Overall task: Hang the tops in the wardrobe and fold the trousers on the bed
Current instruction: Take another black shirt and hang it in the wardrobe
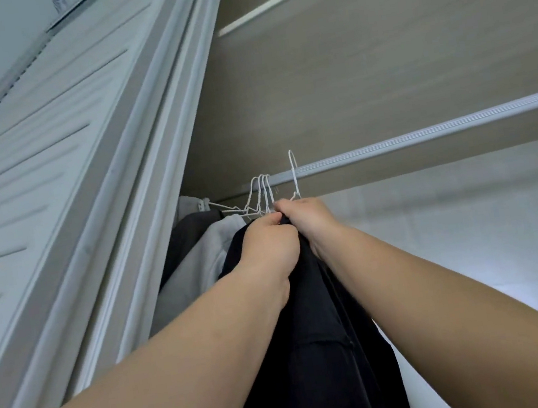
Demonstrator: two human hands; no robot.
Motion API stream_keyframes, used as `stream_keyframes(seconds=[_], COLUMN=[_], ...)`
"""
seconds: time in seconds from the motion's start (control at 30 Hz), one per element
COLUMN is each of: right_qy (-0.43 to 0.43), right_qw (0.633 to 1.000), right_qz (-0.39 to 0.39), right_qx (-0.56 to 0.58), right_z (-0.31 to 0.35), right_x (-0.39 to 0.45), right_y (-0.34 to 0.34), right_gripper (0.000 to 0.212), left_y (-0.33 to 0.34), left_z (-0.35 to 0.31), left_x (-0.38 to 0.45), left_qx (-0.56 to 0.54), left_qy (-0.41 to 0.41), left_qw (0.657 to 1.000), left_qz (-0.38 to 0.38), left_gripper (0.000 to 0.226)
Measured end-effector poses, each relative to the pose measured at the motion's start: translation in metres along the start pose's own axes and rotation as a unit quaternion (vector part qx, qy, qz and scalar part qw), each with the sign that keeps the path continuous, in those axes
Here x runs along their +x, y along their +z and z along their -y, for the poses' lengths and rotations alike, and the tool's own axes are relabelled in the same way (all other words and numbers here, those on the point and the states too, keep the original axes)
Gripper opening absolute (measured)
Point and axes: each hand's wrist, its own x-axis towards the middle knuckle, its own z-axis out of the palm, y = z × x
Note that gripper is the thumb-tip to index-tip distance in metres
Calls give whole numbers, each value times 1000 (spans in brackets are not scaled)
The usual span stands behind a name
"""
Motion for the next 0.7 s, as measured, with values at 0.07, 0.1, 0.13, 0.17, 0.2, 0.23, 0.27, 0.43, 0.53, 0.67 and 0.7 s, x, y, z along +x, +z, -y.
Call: stream_keyframes(seconds=[0.07, 0.1, 0.13, 0.17, 0.2, 0.23, 0.27, 0.43, 0.53, 0.67, 0.7], right_qy=[18, 24, 27, 29, 30, 34, 39, 45, 33, -12, -15], right_qw=[1000, 1000, 999, 999, 999, 999, 998, 998, 998, 997, 995], right_qz=[12, 18, 22, 26, 28, 32, 35, 45, 44, 40, 47], right_qx=[4, 4, 7, 12, 19, 26, 32, 25, 22, 70, 91], right_z=[-3, -3, -4, -5, -6, -8, -9, -14, -18, -31, -35], right_x=[2, 2, 3, 2, 3, 3, 3, 1, -3, -23, -32], right_y=[8, 12, 14, 16, 19, 21, 22, 25, 24, 15, 10], right_gripper=[16, 14, 13, 13, 15, 16, 16, 14, 26, 24, 24], left_y=[-2, -3, -3, -4, -5, -5, -6, -10, -7, -10, -13], left_z=[-1, -1, 0, 0, 1, 3, 5, 14, 11, 13, 16], left_x=[0, -1, -1, -1, 0, 1, 2, 7, 2, -7, -9], left_qx=[2, 7, 10, 12, 12, 8, 3, -3, -18, -1, 15], left_qy=[-11, -15, -18, -22, -25, -24, -25, -28, -28, 3, 15], left_qw=[1000, 999, 999, 999, 998, 998, 998, 998, 999, 999, 998], left_qz=[-16, -28, -39, -45, -47, -50, -53, -57, -37, -53, -58], left_gripper=[38, 39, 41, 41, 39, 36, 35, 40, 39, 33, 33])
